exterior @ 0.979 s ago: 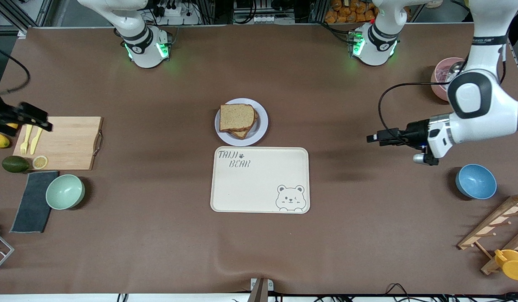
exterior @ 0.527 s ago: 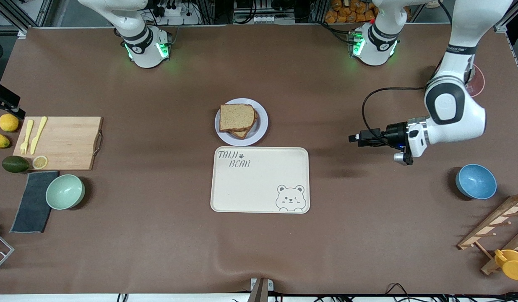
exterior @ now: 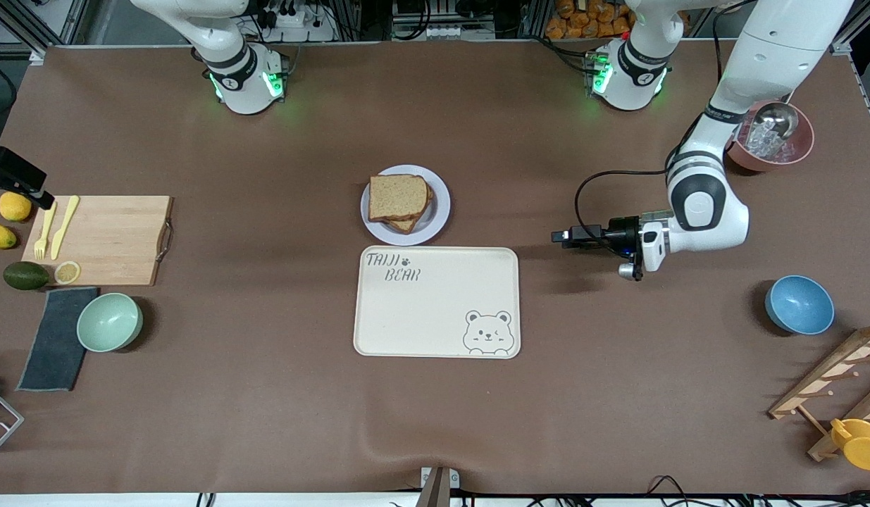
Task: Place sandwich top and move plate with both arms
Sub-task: 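Move the left gripper to the rim of the white plate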
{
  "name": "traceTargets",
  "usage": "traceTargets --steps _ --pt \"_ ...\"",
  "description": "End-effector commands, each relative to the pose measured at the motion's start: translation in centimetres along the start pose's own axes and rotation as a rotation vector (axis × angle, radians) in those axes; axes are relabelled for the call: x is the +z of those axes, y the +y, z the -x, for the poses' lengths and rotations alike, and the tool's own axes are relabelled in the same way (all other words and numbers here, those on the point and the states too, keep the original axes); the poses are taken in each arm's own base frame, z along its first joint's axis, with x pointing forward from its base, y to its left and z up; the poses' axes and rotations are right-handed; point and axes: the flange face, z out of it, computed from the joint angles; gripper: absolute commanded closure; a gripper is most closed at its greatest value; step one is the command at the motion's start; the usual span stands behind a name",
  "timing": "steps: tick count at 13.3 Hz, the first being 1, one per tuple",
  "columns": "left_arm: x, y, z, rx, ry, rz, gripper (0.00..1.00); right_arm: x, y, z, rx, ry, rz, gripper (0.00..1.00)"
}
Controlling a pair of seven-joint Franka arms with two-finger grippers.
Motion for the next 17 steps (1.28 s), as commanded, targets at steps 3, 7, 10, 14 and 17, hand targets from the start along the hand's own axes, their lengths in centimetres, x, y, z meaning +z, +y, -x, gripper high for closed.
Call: traceTargets --steps 3,7,10,14,17 --pt "1.9 0.6 -0.1 0.005 -0.003 0.013 0.00 -0.4 -0.1 0.3 0.014 -0.012 0.019 0.00" --pt "4.2 0.7 -0.4 0.015 0.005 -0.004 0.00 0.4 0.0 0.7 0.019 -0.059 0.011 0.00" --pt "5.4 0.7 -0.2 0.017 -0.002 -0.003 0.00 0.5 -0.1 0.8 0.019 -0.069 0.002 0.00" --pt "8.8 2.1 1.8 0.053 -0.056 -0.001 0.00 0.8 -0.3 0.8 0.020 -0.073 -0.003 0.00" --pt "10.7 2.3 3.7 0.062 -0.099 0.009 0.00 1.0 -0.5 0.8 0.024 -0.080 -0.003 0.00"
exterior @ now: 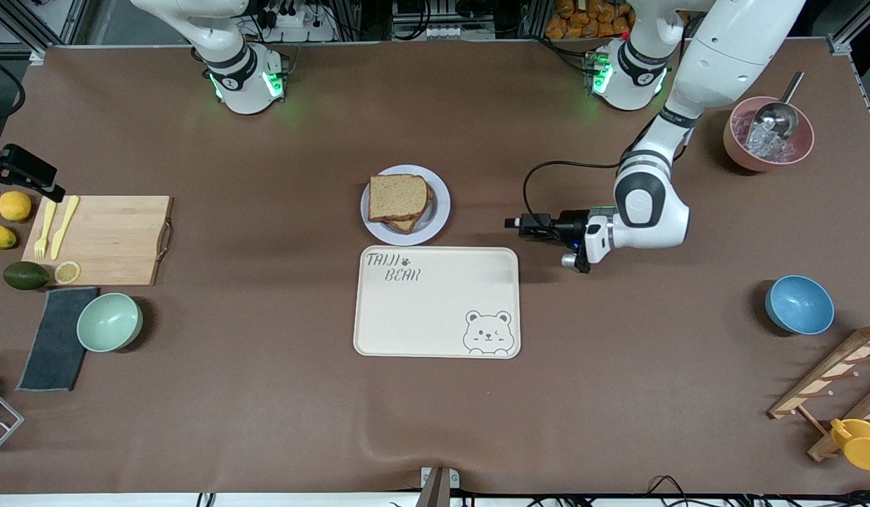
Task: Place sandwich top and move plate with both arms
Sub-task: 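Move the left gripper to the rim of the white plate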
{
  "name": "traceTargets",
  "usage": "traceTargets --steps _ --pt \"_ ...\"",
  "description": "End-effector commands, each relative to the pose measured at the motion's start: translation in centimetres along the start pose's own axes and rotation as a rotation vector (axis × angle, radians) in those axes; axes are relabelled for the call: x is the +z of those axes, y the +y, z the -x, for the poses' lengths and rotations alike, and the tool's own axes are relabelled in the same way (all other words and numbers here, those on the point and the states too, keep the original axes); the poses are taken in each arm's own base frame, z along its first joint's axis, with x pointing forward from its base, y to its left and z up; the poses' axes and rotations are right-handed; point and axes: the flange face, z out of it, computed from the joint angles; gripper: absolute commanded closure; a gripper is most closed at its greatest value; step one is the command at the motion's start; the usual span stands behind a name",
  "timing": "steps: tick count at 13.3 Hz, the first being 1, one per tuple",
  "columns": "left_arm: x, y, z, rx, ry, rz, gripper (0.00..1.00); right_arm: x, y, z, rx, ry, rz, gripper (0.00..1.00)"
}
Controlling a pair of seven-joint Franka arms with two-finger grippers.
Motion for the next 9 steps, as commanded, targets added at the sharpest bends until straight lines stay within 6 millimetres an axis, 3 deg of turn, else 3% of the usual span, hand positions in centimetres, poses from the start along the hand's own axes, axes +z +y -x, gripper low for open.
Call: traceTargets --steps 1,4,9 --pt "1.1 0.3 0.9 0.006 0.014 0.025 0.01 0.1 -0.2 0.2 0.017 -0.013 0.003 0.00" --pt "4.3 0.6 2.2 0.051 0.024 0.081 0.06 0.0 -0.3 0.3 0.020 -0.013 0.003 0.00" --pt "8.8 -1.4 4.1 0.121 0.050 0.127 0.17 0.0 -0.3 0.3 0.019 -0.015 0.003 0.00"
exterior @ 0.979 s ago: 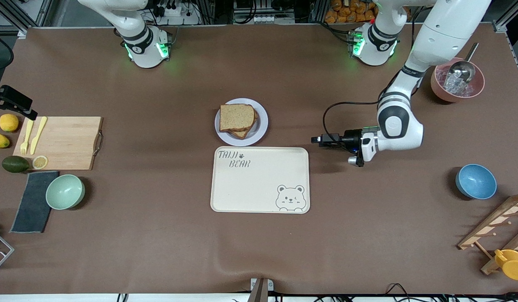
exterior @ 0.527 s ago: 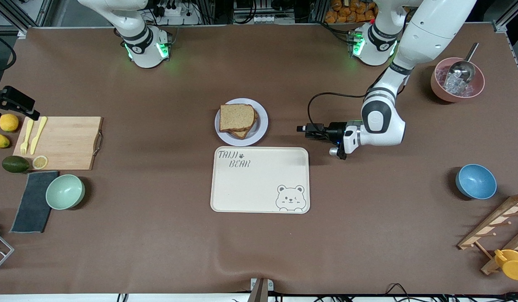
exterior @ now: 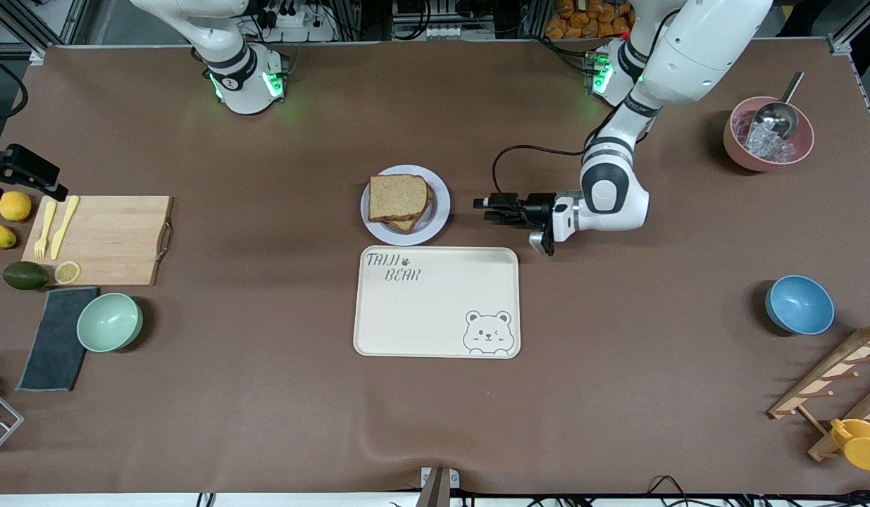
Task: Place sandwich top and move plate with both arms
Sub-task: 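Move the left gripper to the rim of the white plate, then close the left gripper on the plate rim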
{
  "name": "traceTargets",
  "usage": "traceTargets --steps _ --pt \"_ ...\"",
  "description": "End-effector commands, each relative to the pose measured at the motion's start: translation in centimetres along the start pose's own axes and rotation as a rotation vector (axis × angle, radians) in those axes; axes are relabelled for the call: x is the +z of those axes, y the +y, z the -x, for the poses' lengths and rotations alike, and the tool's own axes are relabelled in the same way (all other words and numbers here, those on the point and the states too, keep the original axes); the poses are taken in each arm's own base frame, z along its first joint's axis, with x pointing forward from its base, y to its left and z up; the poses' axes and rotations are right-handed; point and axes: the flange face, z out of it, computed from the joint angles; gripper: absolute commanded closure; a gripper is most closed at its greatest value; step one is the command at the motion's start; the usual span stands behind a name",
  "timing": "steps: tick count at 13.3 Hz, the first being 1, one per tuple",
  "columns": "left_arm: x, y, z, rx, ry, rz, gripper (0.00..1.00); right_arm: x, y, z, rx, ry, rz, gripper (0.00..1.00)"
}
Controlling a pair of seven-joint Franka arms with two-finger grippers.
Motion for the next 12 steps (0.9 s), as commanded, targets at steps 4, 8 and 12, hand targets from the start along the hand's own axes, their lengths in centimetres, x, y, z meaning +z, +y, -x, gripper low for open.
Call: traceTargets --steps 4,8,12 --pt "4.0 -2.8 2.0 0.082 0.062 0.024 0.27 -0.1 -0.2 0.3 0.016 -0.010 0.003 0.00" --pt "5.5 -2.4 2.5 0.089 0.063 0.018 0.36 0.0 -0.4 0.3 0.013 -0.011 0.003 0.00" --pt "6.9 -2.4 2.9 0.099 0.092 0.018 0.43 0.0 -0.4 0.3 0.013 -0.011 0.003 0.00"
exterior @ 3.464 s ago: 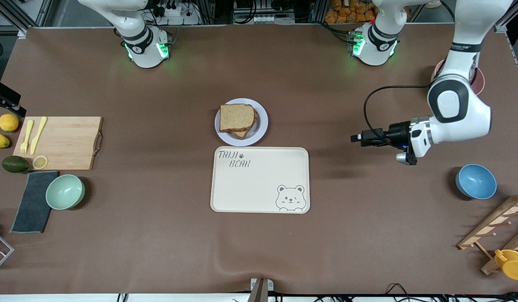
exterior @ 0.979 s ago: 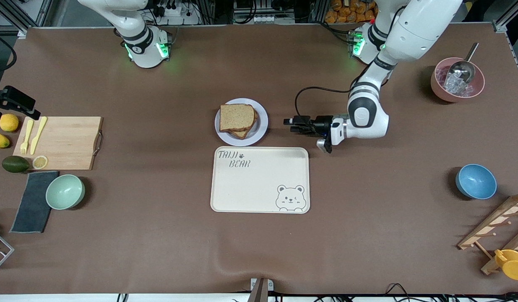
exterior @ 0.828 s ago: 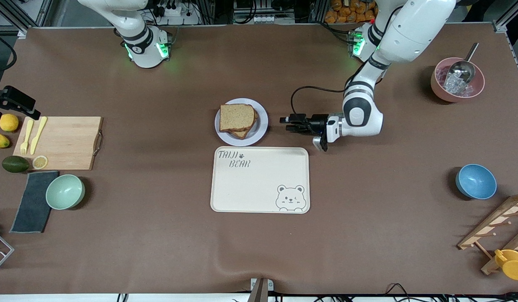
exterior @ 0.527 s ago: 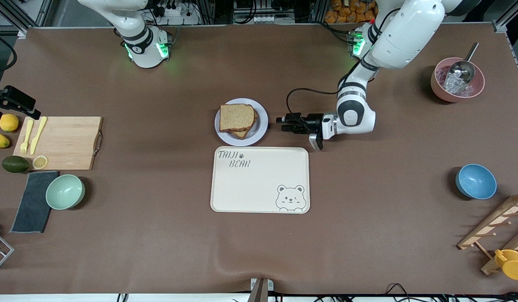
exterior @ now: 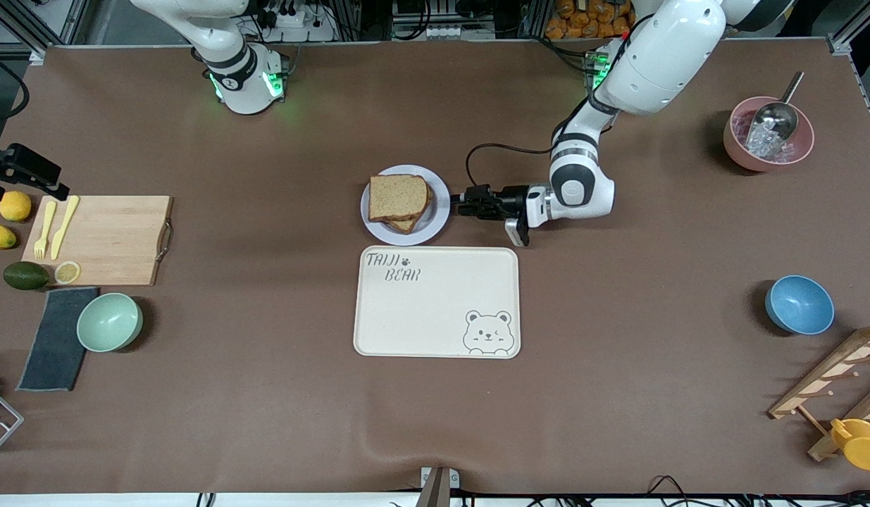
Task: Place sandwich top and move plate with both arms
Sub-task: 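Close the left gripper on the plate rim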
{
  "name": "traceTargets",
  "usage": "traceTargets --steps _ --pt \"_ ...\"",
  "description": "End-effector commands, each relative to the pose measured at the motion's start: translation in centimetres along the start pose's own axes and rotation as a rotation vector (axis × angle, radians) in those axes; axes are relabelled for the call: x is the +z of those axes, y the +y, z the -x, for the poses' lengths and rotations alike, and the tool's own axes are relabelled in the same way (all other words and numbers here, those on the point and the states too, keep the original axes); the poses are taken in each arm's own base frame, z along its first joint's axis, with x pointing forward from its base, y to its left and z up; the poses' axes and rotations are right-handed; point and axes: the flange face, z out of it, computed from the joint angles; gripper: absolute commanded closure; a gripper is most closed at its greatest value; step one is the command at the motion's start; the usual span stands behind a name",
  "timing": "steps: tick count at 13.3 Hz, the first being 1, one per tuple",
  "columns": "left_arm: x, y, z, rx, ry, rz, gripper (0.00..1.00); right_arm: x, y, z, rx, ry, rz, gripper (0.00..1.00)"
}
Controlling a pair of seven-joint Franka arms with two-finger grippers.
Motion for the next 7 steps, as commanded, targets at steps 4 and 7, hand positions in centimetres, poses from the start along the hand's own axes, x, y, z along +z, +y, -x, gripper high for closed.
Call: traceTargets --steps 4,7 --pt "2.1 -0.6 0.2 0.034 0.034 -0.022 0.47 0.0 -0.4 0.3 0.014 -0.011 0.003 0.00" --pt "2.9 -0.4 0.3 0.033 0.038 -0.019 0.54 0.3 -0.4 0.3 0.014 -0.018 0.003 0.00"
